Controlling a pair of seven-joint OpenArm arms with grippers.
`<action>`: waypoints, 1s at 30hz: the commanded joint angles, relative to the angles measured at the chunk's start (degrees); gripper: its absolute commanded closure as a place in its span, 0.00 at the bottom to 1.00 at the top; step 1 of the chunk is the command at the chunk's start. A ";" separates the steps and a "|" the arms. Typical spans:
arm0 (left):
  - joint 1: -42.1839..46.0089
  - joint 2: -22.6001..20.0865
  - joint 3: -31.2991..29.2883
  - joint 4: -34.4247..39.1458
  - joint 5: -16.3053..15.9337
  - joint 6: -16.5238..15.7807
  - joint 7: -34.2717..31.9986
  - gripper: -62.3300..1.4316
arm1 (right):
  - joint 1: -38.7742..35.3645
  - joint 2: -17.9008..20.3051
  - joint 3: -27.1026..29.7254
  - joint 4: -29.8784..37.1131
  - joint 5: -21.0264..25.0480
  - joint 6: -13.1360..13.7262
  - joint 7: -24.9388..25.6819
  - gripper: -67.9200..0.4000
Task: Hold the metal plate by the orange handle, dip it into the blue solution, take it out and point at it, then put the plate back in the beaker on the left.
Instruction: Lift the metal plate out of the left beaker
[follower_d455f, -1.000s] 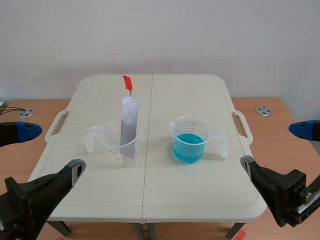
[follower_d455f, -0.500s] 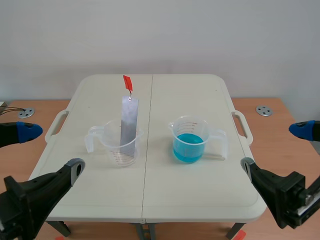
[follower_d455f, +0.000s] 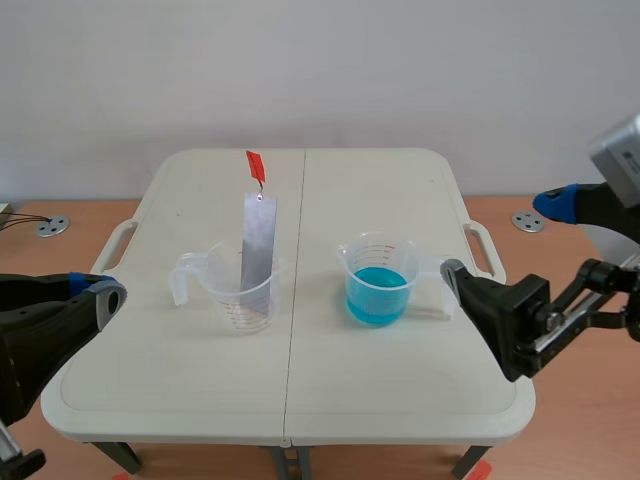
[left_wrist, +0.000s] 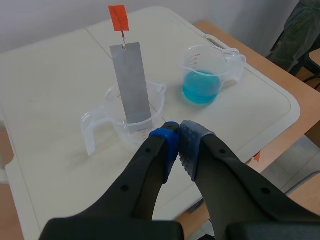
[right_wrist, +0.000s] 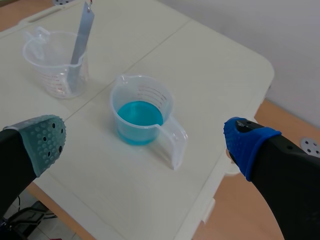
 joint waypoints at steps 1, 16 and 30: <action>-0.15 0.13 0.09 0.28 -0.52 -0.04 -0.48 0.94 | 2.86 0.24 -1.14 0.15 0.59 0.00 -0.13 0.02; 16.70 0.11 -9.70 0.28 11.39 -0.02 -2.23 0.94 | 21.75 -6.03 -15.93 -9.31 0.61 -0.44 -5.01 0.02; 26.64 0.13 -11.80 0.28 17.51 -0.02 -2.08 0.94 | 38.12 -15.54 -24.76 -26.58 0.55 -0.44 -4.76 0.02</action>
